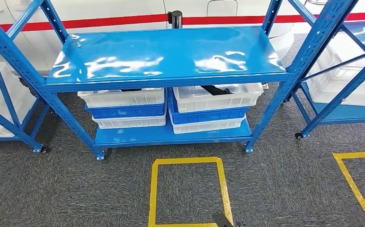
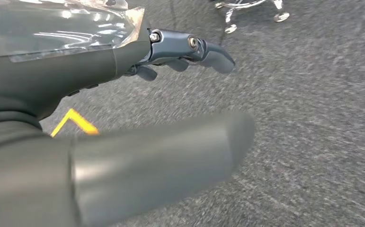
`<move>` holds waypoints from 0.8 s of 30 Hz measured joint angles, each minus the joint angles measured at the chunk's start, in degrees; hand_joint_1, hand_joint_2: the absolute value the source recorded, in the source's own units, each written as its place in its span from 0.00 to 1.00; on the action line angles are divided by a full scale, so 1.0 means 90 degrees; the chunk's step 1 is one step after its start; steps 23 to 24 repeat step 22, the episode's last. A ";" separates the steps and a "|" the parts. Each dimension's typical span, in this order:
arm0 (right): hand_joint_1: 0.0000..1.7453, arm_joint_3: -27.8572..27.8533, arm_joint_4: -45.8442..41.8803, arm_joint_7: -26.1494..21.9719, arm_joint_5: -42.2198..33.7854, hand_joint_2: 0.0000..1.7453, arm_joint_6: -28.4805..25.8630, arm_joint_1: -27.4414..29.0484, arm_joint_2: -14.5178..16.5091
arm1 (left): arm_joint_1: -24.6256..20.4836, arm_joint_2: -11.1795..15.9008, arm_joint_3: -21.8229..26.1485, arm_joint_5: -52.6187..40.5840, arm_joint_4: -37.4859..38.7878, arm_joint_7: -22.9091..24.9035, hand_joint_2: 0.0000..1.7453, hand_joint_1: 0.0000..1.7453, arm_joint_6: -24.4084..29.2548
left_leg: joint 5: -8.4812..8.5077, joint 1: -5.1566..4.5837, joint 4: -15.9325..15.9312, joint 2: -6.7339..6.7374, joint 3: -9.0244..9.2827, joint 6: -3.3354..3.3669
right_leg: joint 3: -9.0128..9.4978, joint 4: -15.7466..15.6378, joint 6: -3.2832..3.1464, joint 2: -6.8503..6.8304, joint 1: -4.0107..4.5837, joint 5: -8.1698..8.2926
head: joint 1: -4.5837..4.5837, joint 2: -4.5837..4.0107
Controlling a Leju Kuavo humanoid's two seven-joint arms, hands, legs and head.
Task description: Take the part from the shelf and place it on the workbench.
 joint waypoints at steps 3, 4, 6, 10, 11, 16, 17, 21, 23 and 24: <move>0.00 -0.0039 -0.0001 -0.0026 -0.0027 0.00 0.0001 -0.0011 0.0001 | 0.0000 0.0000 0.0025 0.0003 0.0001 -0.0015 1.00 0.00 -0.0049 | 0.0002 -0.0043 -0.0012 -0.0018 0.0012 -0.0036 | -0.0026 -0.0003 0.0009 -0.0010 0.0013 -0.0018 | 0.0001 0.0000; 0.00 -0.0050 -0.0001 -0.0031 -0.0036 0.00 0.0004 -0.0012 0.0002 | 0.0001 0.0004 0.0030 0.0005 0.0001 -0.0019 1.00 0.00 -0.0067 | 0.0000 -0.0057 -0.0012 -0.0020 0.0010 -0.0015 | -0.0010 -0.0010 0.0018 -0.0010 0.0008 -0.0014 | 0.0001 0.0000; 0.00 -0.0072 -0.0001 -0.0036 -0.0063 0.50 0.0012 -0.0013 0.0002 | 0.0002 0.0009 0.0039 0.0006 0.0001 -0.0024 1.00 0.00 -0.0106 | 0.0004 -0.0071 -0.0010 -0.0022 0.0006 0.0009 | 0.0021 -0.0025 0.0036 -0.0010 -0.0001 -0.0003 | 0.0001 0.0000; 0.00 -0.0139 -0.0001 -0.0052 -0.0117 1.00 0.0016 -0.0011 -0.0002 | 0.0001 0.0007 0.0046 -0.0010 0.0001 -0.0024 1.00 0.00 -0.0146 | -0.0001 -0.0076 -0.0007 -0.0033 0.0006 0.0032 | 0.0041 -0.0055 0.0060 -0.0010 -0.0020 0.0012 | 0.0001 0.0000; 0.00 -0.0157 -0.0001 -0.0066 -0.0125 0.75 0.0016 -0.0010 -0.0002 | 0.0001 0.0007 0.0046 -0.0013 0.0001 -0.0025 1.00 0.00 -0.0151 | -0.0003 -0.0076 -0.0007 -0.0035 0.0006 0.0036 | 0.0042 -0.0058 0.0062 -0.0010 -0.0021 0.0013 | 0.0001 0.0000; 0.00 -0.0213 -0.0001 -0.0133 -0.0139 0.00 0.0015 -0.0007 -0.0002 | 0.0001 0.0015 0.0048 -0.0019 0.0001 -0.0015 1.00 0.00 -0.0219 | -0.0003 -0.0077 -0.0006 -0.0041 0.0007 0.0046 | 0.0045 -0.0061 0.0094 -0.0010 -0.0038 0.0011 | 0.0001 0.0000; 0.00 -0.0220 -0.0001 -0.0141 -0.0138 0.00 0.0015 -0.0007 -0.0002 | 0.0002 0.0015 0.0048 -0.0019 0.0001 -0.0004 1.00 0.00 -0.0242 | -0.0002 -0.0076 -0.0006 -0.0042 0.0007 0.0047 | 0.0045 -0.0061 0.0094 -0.0010 -0.0038 0.0011 | 0.0001 0.0000; 0.00 -0.0230 -0.0001 -0.0152 -0.0137 0.75 0.0015 -0.0007 -0.0004 | 0.0002 0.0016 0.0048 -0.0019 0.0001 0.0042 1.00 0.00 -0.0271 | -0.0001 -0.0074 -0.0006 -0.0042 0.0011 0.0048 | 0.0048 -0.0061 0.0094 -0.0010 -0.0037 0.0011 | 0.0001 0.0000; 0.00 -0.0231 -0.0001 -0.0152 -0.0137 1.00 0.0015 -0.0007 -0.0004 | 0.0002 0.0016 0.0048 -0.0019 0.0001 0.0048 1.00 0.00 -0.0271 | -0.0001 -0.0074 -0.0006 -0.0042 0.0011 0.0048 | 0.0048 -0.0061 0.0094 -0.0010 -0.0037 0.0011 | 0.0001 0.0000; 0.00 -0.0231 -0.0001 -0.0152 -0.0137 1.00 0.0015 -0.0007 -0.0004 | 0.0002 0.0016 0.0048 -0.0019 0.0001 0.0048 1.00 0.00 -0.0271 | -0.0001 -0.0074 -0.0006 -0.0042 0.0011 0.0048 | 0.0048 -0.0061 0.0094 -0.0010 -0.0037 0.0011 | 0.0001 0.0000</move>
